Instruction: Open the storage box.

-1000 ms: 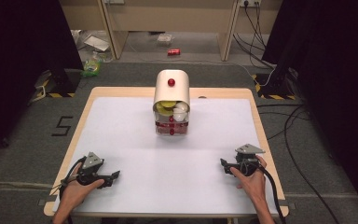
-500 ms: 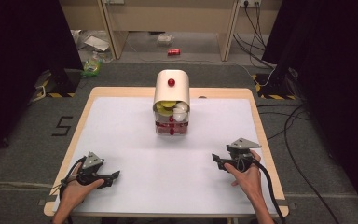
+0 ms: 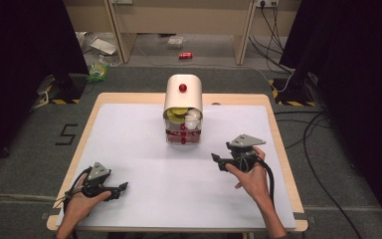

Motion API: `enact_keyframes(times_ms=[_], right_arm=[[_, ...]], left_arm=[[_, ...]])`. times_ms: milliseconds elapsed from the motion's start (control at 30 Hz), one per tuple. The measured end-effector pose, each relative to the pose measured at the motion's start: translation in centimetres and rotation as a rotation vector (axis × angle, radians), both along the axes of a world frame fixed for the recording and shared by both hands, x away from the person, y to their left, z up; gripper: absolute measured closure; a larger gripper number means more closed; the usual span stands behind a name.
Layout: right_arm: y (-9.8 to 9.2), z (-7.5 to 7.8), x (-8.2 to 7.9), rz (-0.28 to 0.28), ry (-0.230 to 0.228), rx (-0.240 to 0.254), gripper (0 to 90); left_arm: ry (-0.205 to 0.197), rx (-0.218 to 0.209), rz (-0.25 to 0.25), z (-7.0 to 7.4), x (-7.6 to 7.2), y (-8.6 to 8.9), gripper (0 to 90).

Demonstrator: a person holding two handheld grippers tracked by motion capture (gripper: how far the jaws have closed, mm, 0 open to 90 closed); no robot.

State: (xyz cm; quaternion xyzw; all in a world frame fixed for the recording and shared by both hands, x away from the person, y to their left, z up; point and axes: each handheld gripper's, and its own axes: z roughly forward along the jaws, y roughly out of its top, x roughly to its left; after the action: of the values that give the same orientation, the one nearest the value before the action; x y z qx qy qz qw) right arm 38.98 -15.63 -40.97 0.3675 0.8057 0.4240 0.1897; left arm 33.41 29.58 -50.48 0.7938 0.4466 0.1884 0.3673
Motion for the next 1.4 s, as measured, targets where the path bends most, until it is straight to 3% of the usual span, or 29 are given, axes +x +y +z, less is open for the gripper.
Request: enact_keyframes(times_ms=[300, 767, 1400], right_arm=[[2.6, 1.0, 0.7, 0.052, -0.014, 0.005, 33.2], [4.7, 2.3, 1.6, 0.102, -0.038, 0.003, 33.8], [6.6, 3.9, 3.3, 0.119, -0.071, 0.053, 35.0]], left_arm=[[0.000, -0.001, 0.000, 0.0, 0.0, 0.0, 15.0], [0.002, -0.004, -0.001, 0.0, 0.0, 0.0, 15.0], [0.002, -0.004, -0.001, 0.0, 0.0, 0.0, 15.0]])
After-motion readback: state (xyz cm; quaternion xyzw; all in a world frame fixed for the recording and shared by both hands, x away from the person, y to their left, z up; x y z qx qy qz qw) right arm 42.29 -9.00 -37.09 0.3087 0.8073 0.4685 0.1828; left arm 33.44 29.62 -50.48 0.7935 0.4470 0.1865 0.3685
